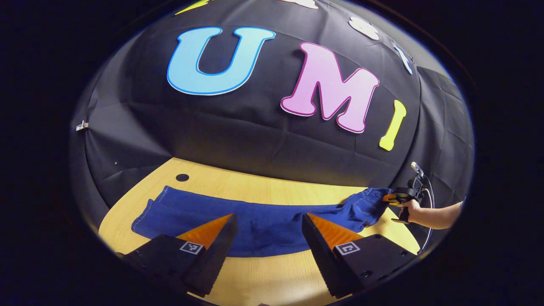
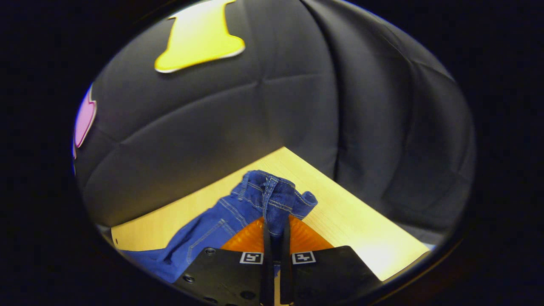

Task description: Grasp the waist and the cuffs of the jeans and fold them to make the two legs overlap; first hold the waist and fold one-third of the jeans toward the cuffs, then hold the cuffs and fold the remaining one-third in the same direction to finish folding.

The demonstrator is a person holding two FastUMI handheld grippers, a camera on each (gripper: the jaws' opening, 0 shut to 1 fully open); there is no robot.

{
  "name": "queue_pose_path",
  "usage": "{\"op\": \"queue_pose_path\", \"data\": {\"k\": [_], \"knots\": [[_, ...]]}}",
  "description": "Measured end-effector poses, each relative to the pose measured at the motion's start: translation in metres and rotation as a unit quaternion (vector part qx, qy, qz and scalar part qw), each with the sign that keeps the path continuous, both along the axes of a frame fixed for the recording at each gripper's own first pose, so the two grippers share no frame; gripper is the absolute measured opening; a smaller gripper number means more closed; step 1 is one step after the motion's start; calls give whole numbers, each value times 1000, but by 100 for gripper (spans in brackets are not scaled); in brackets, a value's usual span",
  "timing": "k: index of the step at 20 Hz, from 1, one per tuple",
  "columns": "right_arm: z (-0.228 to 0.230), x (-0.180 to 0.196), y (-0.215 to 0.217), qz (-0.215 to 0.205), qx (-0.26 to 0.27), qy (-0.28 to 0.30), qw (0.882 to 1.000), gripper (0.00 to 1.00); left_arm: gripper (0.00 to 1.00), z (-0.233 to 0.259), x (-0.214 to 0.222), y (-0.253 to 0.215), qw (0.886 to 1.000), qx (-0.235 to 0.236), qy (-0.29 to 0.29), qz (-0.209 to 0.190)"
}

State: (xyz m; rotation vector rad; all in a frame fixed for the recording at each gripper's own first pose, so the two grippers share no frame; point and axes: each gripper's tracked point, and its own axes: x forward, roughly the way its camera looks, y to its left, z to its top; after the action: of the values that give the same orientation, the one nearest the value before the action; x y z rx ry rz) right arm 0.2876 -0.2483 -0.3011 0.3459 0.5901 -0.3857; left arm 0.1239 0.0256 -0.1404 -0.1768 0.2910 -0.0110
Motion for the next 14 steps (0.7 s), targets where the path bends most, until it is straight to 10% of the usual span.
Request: {"op": "queue_pose_path", "data": {"k": [7, 14], "knots": [[103, -26, 38, 87, -38, -109, 989, 9, 97, -2, -24, 24, 1000, -11, -1, 17], [86, -39, 51, 193, -53, -159, 967, 9, 96, -13, -44, 58, 999, -24, -1, 41]]}}
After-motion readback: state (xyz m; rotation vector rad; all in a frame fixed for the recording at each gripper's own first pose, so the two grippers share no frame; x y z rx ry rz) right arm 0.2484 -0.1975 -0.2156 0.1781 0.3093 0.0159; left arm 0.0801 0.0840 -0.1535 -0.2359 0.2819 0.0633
